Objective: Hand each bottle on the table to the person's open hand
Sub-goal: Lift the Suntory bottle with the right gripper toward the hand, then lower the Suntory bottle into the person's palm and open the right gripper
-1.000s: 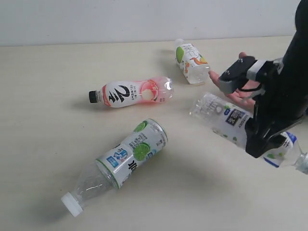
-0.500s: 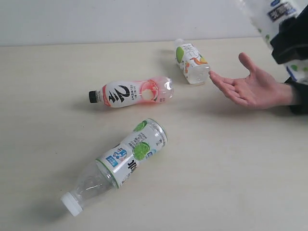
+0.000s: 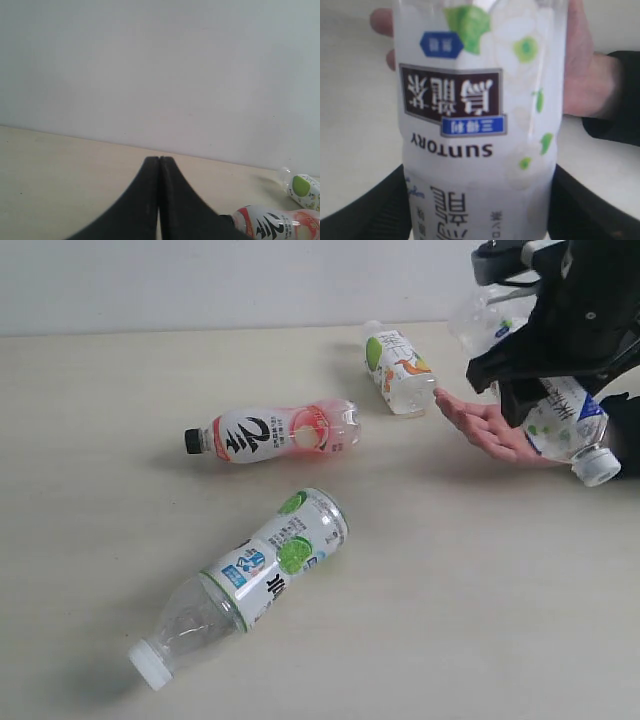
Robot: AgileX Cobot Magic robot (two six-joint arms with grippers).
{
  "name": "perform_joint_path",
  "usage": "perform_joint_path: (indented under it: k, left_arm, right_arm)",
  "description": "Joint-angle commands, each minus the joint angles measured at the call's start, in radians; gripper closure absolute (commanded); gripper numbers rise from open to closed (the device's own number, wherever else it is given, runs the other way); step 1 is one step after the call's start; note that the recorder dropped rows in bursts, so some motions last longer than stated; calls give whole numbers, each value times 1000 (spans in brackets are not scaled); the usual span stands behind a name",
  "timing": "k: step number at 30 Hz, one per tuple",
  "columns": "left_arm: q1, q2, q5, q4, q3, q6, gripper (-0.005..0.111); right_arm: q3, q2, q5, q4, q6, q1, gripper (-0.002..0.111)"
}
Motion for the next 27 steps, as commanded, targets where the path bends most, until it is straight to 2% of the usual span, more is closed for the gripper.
perform_joint_path:
  k: [1,12,27]
  left_arm:
    - [2,-5,-6,0,3,-6,106]
    - [2,-5,-6,0,3,-6,106]
    - [2,-5,-6,0,3,-6,106]
  right_arm:
    - [-30,95,3,-59,55,1,108]
    - [-44,200,-91,-124,135,-2,108]
    - [-44,225,-80,-160,125,-2,106]
